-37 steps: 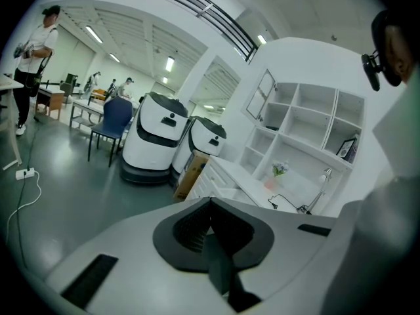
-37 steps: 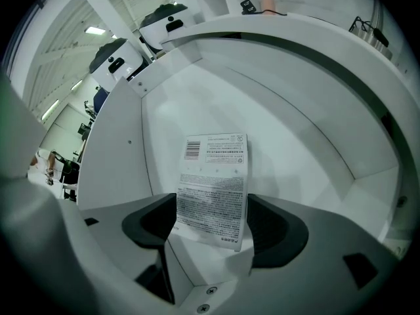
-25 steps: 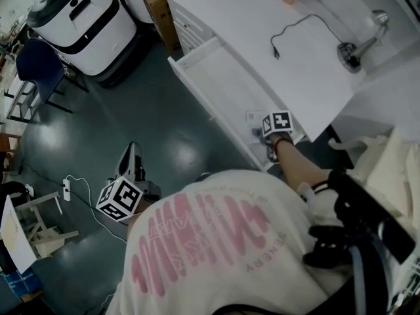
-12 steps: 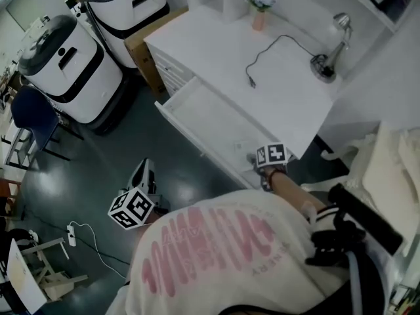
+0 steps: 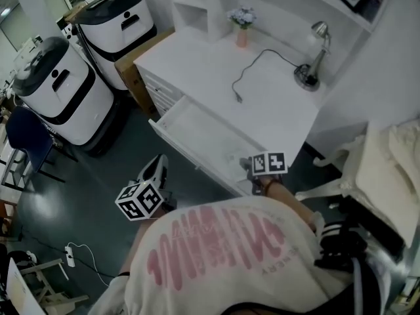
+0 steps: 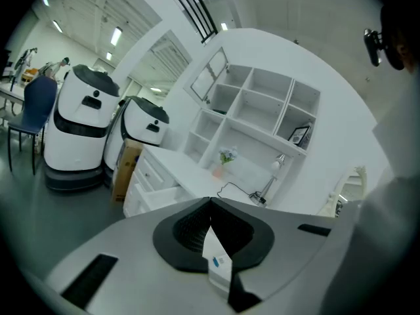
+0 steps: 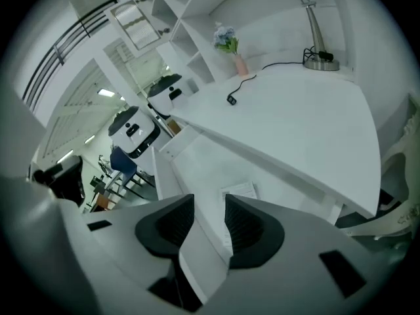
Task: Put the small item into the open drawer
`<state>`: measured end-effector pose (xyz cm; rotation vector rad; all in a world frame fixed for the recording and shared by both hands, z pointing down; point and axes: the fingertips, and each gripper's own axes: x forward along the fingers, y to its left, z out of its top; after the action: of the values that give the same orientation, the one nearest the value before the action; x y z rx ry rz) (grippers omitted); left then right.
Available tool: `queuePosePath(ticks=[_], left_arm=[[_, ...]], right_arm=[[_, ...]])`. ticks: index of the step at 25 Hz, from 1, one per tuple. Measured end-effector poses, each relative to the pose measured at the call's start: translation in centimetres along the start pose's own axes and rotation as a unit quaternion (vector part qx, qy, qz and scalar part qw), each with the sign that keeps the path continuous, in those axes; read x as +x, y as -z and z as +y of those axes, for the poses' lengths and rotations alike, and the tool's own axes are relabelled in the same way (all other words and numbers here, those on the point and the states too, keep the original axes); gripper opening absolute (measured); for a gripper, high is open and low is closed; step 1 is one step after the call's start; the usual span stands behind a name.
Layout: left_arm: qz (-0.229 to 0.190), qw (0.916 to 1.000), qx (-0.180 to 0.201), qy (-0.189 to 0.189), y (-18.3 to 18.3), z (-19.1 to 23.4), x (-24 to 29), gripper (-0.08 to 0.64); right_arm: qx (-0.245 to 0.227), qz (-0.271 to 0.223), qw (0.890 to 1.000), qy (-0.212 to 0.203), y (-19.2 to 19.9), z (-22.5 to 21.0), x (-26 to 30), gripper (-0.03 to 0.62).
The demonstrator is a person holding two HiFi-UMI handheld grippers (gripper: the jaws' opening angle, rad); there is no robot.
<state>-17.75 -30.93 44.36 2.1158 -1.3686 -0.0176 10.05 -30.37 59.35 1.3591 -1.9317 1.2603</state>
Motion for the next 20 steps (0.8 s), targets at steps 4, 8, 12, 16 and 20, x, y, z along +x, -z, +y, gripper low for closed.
queuePosePath(ticks=[4,8,12,16,20], left_arm=[[0.006,0.9997,0.009,0.024,-0.3,-1.5,1.1,0.029],[0.008,0.9993,0.017,0.033,-0.4,-2.1,1.5,0.029],[0.006,0.9993,0.019,0.032,-0.7,-2.0,1.5,0.029],[0.003,0.9992,0.02,0.035,-1.0,-1.9,1.4,0.029],[0.0,0.999,0.022,0.037,-1.3,-1.9,1.3,0.029]], right_arm=[[0.022,-0.067,0.997,-0.024,-3.6,1.6,-2.9,0.099],[0.037,-0.145,0.987,-0.061,-7.2,3.5,-6.1,0.07],[0.014,-0.237,0.966,-0.106,-10.6,6.0,-9.8,0.048],[-0.031,-0.304,0.945,-0.117,-12.4,7.6,-12.3,0.032],[-0.057,-0.318,0.941,-0.099,-12.5,7.9,-12.9,0.02]])
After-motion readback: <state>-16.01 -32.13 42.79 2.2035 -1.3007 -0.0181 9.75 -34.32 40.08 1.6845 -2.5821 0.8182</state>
